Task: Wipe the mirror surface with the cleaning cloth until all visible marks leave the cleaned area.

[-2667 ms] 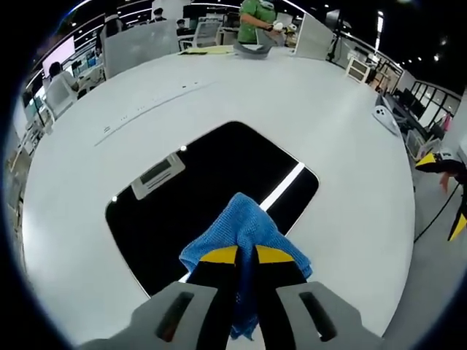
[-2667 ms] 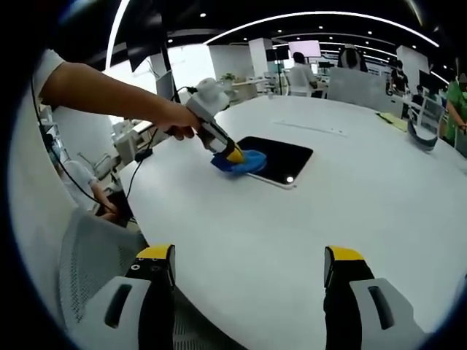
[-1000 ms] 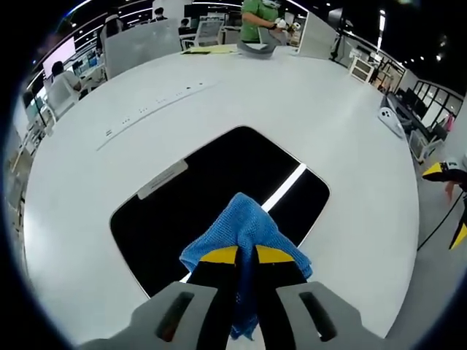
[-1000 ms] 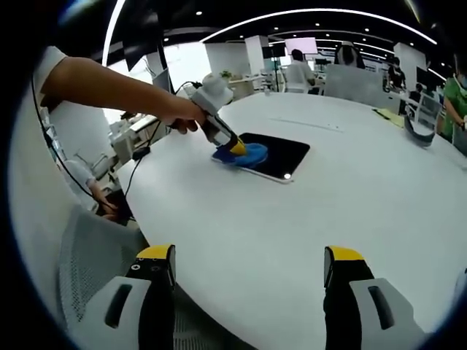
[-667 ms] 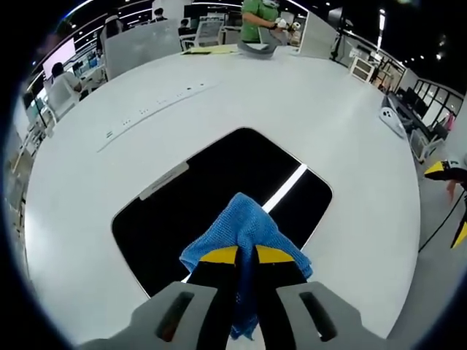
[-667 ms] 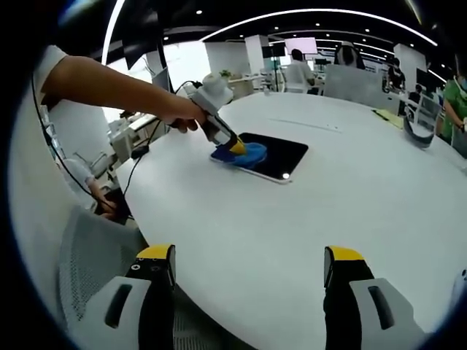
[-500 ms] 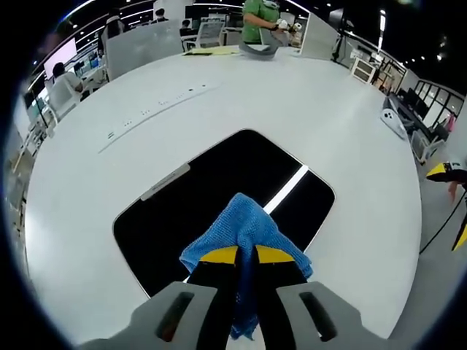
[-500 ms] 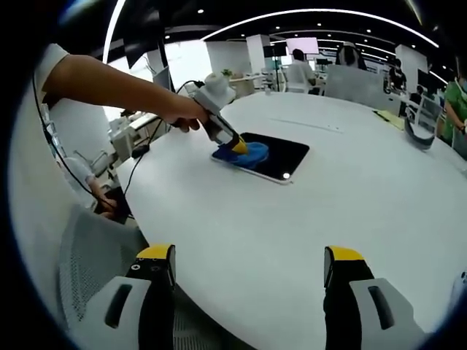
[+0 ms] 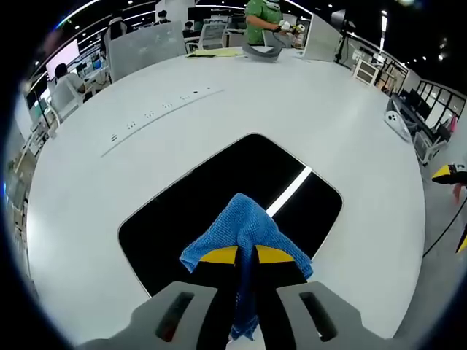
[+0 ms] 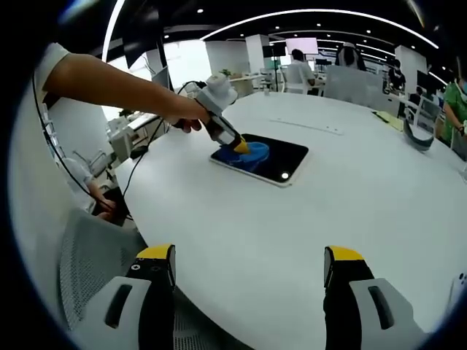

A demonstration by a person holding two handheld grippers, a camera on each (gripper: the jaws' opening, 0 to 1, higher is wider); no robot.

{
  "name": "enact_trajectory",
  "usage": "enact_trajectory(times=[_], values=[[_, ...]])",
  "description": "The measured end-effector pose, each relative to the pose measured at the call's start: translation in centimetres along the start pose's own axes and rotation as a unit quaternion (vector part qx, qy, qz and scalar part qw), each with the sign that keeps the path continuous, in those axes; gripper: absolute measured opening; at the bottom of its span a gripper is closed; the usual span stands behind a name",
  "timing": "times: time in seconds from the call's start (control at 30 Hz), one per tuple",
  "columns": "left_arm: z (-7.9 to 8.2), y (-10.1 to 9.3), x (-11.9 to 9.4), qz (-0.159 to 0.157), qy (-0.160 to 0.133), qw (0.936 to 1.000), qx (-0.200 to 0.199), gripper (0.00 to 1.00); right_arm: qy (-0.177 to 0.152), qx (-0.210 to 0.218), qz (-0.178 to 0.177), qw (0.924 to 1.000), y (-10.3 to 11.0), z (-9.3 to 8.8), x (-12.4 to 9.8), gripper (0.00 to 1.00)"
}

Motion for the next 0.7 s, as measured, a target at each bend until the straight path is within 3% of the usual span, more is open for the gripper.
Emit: enact_trajectory(times=[0.7], values=[[1.5,1.1,0.7,0.006,-0.001,0.9999,0.009,0.06,0.003,0.011,0.001,0.9999,-0.6,-0.1,0.8,0.83]])
Point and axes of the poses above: the point that each gripper's makers call its tool centre point, and the gripper's own axes: x roughly forward along the fingers, y roughly to its left, z roughly out of its top, the point moved 3 cm from there along -x, roughly backward along the fingers, and after that the axes turned 13 degrees about -x, right-handed, at the moved point
